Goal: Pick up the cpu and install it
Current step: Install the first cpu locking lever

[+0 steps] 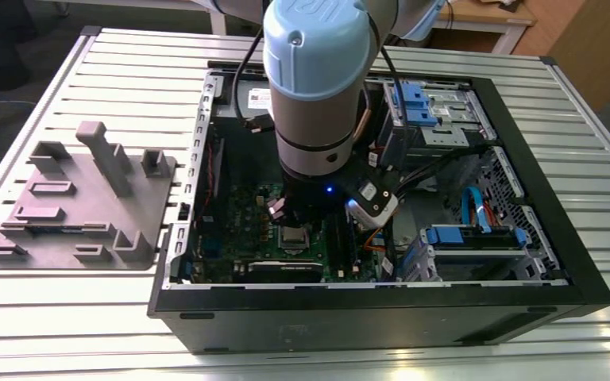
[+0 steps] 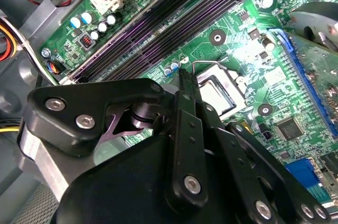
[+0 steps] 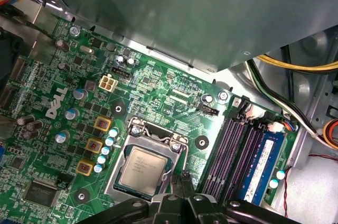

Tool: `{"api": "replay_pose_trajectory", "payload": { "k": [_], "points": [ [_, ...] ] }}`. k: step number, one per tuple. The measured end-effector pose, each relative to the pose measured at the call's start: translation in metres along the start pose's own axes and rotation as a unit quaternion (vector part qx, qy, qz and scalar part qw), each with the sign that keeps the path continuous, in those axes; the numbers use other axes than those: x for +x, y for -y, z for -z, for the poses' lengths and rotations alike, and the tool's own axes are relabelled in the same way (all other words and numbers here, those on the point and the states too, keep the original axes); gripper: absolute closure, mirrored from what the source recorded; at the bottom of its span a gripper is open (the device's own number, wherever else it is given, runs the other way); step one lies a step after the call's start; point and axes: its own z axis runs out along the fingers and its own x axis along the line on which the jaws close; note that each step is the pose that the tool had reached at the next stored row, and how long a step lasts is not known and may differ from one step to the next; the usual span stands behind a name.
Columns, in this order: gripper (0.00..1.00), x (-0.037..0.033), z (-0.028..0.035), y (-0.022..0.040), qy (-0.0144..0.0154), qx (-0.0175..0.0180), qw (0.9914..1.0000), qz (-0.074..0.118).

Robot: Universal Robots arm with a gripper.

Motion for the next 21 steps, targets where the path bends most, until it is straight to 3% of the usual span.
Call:
{"api": "replay_pose_trajectory", "payload": {
  "k": [21],
  "points": [
    [0.89,0.0045,-0.0045,0.01,0.0,0.0001,1.0,0.0]
  ]
}}
